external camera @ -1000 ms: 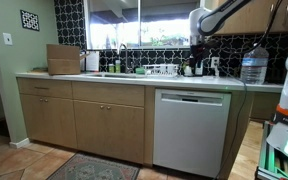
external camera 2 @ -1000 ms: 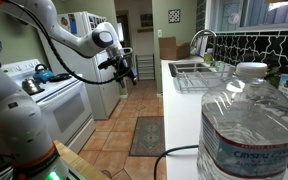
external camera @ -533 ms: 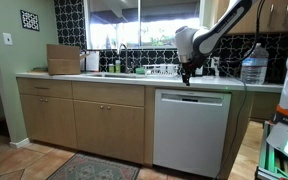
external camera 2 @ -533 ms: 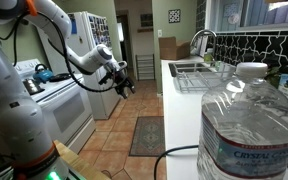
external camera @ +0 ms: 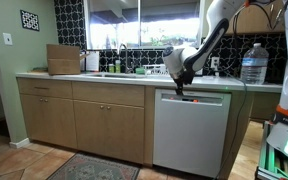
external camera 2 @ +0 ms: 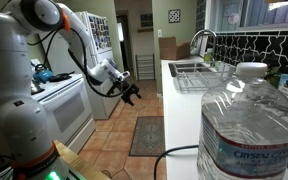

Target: Turn off the dishwasher

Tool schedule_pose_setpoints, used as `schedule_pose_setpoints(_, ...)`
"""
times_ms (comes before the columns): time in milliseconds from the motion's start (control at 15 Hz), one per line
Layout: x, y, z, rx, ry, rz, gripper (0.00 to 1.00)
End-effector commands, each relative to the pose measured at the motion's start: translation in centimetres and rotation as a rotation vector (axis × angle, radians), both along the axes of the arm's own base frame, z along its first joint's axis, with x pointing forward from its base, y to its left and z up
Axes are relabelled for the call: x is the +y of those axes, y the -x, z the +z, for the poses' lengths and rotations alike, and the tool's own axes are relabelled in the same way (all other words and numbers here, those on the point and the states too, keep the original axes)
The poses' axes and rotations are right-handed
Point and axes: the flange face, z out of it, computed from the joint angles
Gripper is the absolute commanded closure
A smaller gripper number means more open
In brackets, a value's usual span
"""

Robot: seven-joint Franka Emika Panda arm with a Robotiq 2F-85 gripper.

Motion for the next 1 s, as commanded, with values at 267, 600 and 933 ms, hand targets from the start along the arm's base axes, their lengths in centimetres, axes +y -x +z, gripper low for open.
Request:
schedule_pose_setpoints(267, -0.7, -6.9, -5.3, -0.035, 0.116, 0.102, 0.00)
schedule_pose_setpoints(600, -1.0, -7.3, -5.6, -0.022, 0.113, 0.097, 0.00)
schedule_pose_setpoints(933, -0.9, -7.6, -5.6, -0.026, 0.113, 0.098, 0.00)
